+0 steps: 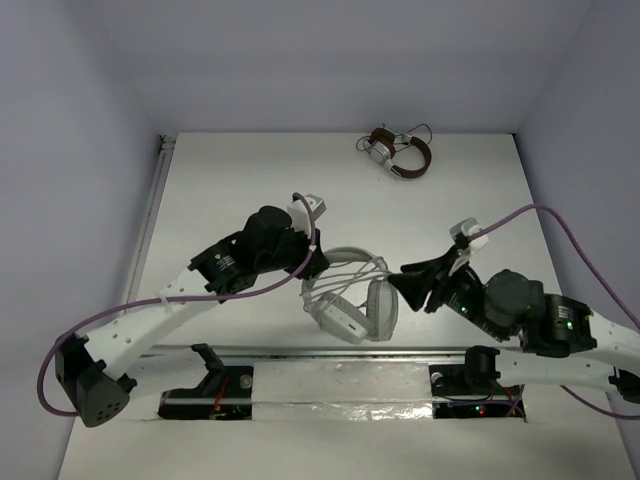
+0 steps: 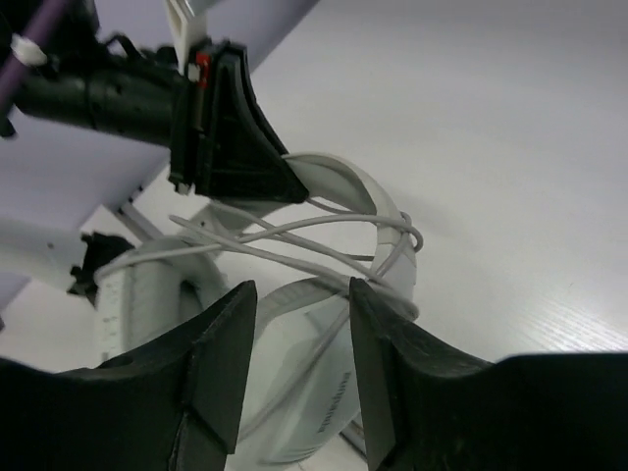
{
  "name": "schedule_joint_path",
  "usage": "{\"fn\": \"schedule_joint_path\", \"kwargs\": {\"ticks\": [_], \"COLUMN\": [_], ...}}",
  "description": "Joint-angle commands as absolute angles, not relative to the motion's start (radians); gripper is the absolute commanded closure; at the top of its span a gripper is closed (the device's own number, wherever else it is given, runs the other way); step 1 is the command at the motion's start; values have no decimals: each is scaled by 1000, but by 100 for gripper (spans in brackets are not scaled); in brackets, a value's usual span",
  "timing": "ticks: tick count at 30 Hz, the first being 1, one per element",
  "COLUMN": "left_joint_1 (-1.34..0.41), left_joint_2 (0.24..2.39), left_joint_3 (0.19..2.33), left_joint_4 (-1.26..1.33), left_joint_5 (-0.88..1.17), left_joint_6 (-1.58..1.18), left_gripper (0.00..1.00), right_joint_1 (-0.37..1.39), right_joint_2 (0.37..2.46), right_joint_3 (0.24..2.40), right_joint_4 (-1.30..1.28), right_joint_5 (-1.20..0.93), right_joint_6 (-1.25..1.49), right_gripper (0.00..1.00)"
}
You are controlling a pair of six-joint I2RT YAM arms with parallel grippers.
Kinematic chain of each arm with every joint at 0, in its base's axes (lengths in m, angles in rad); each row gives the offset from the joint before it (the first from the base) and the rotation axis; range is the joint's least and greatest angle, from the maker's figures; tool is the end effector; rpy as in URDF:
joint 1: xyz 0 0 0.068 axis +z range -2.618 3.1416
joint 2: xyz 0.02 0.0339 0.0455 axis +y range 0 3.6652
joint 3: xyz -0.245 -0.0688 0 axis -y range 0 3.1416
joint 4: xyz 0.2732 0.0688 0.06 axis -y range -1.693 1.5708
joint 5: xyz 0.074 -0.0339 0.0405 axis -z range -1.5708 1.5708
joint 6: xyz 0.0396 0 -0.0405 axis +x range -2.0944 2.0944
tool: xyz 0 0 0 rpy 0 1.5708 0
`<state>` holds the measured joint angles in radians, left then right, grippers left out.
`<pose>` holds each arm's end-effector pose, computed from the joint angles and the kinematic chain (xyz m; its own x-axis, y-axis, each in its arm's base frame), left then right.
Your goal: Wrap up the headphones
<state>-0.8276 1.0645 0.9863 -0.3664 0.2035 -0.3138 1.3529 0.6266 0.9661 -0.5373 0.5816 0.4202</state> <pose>0.1836 -0.2116 0.3177 -0.5375 0.1381 -0.8319 0.7135 0.6003 -0.3613 0.0567 0.1556 0.3837 -0.3241 0.1131 -0.9392 -0.6212 0.7234 0.3014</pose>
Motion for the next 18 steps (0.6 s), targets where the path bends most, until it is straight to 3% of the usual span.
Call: {"fn": "schedule_joint_path", "kwargs": {"ticks": [1,2,5,8,12,14,18], "left_joint_1": [-816,-816,-807,-784,-755,-717,-658], "left_joint_2": [1086,1106,1150,1228,1310,1366,1514], "left_joint_3": [1051,1036,968,933,878,861,928], "left_joint_4": [-162,-129,32,152,332,437,448], "left_joint_5": [135,44,-114,-226,-293,-293,-284], "left_joint_6": [-420,-443,-524,-566,-571,-552,-537], "left_gripper": [100,100,100,100,100,100,100], "right_joint_1": [1345,1345,1345,1345,1345,1345,1345], "right_joint_2": [583,575,546,511,473,456,442], "right_joint_3": [1000,994,947,884,805,769,772], "right_joint_4": [-436,-431,-402,-356,-316,-301,-342], "right_joint_5": [718,732,781,782,802,810,815], "right_joint_6": [449,454,488,523,569,580,644], "right_gripper": [51,43,33,31,28,16,15]}}
